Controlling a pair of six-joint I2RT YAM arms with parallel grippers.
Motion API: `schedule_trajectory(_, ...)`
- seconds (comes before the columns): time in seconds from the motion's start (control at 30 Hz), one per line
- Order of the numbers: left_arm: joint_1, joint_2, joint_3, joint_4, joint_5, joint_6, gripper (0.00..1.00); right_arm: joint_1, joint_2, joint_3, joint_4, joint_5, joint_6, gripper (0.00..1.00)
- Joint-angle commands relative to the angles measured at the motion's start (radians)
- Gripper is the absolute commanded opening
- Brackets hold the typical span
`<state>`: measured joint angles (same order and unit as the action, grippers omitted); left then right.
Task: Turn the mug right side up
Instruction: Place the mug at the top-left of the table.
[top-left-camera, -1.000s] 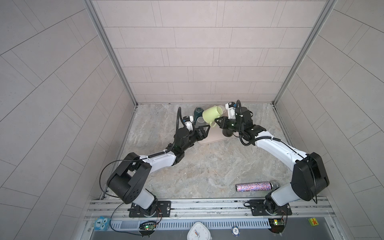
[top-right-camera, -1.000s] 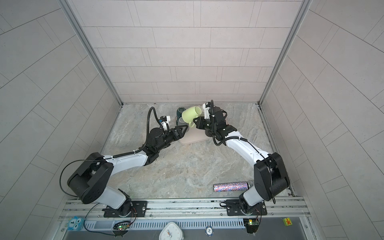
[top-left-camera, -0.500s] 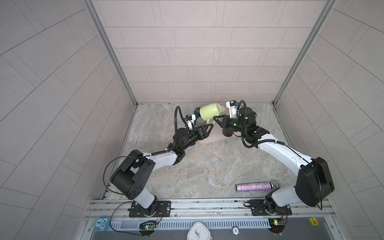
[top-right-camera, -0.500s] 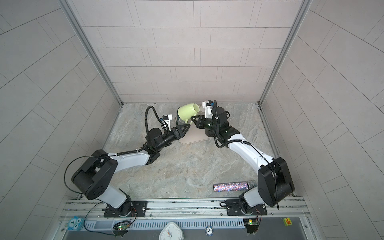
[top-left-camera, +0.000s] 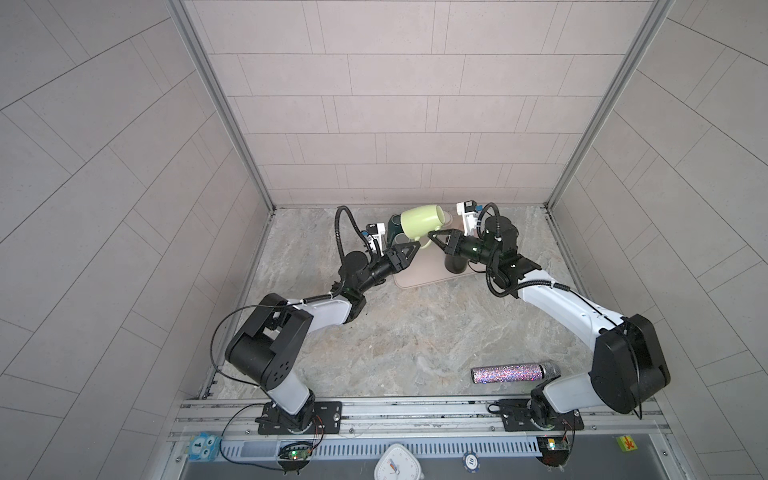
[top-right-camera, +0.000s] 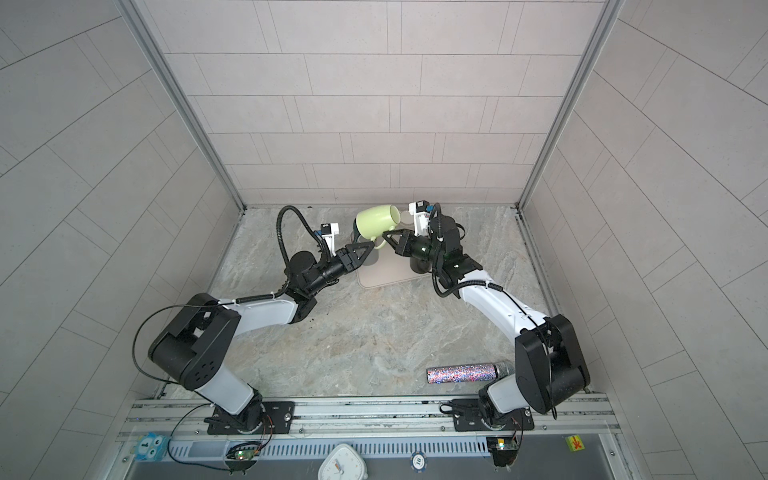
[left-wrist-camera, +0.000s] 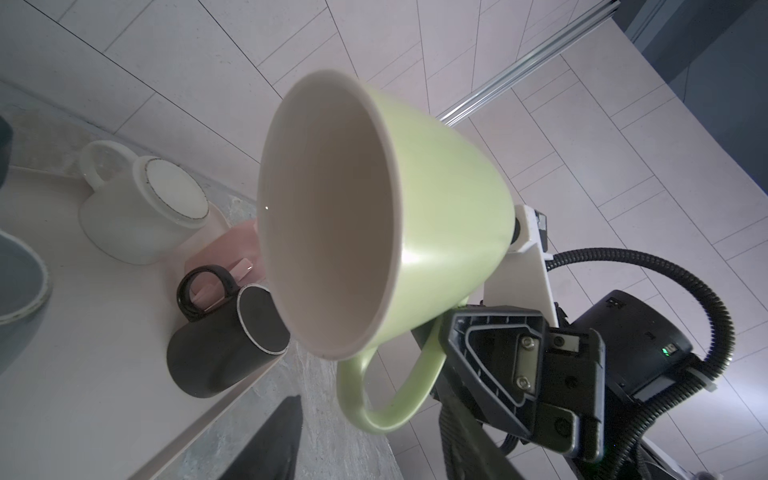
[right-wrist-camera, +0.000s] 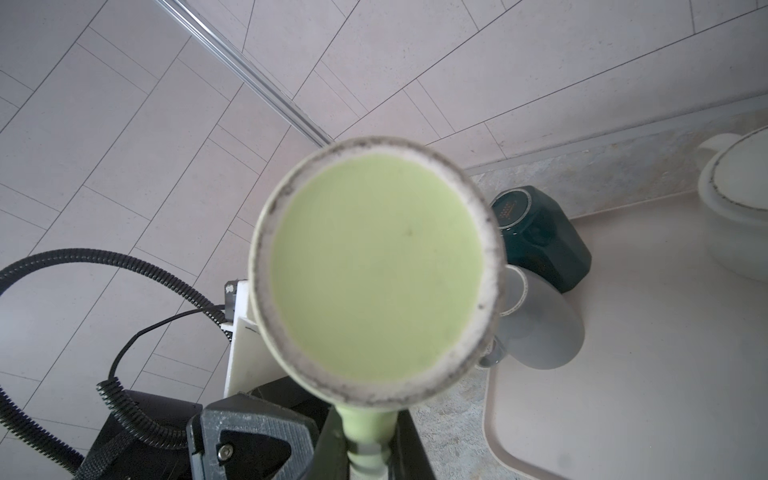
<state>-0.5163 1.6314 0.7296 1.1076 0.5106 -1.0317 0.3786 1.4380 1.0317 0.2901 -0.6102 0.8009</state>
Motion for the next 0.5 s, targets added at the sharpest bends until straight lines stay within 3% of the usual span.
schedule_trajectory(0.0,0.001,0.020,0.036,0.085,0.040,-0.014,0.56,0.002,-0.048,0.012,0.161,-0.045,0.029,0.00)
schedule_trajectory(0.2,0.004,0.034,0.055,0.089,0.065,-0.024,0.50,0.003,-0.046,0.000,0.171,-0.070,0.016,0.00)
schedule_trajectory(0.47,0.024,0.021,0.047,0.087,0.081,-0.022,0.50,0.002,-0.062,0.002,0.129,-0.103,-0.040,0.00)
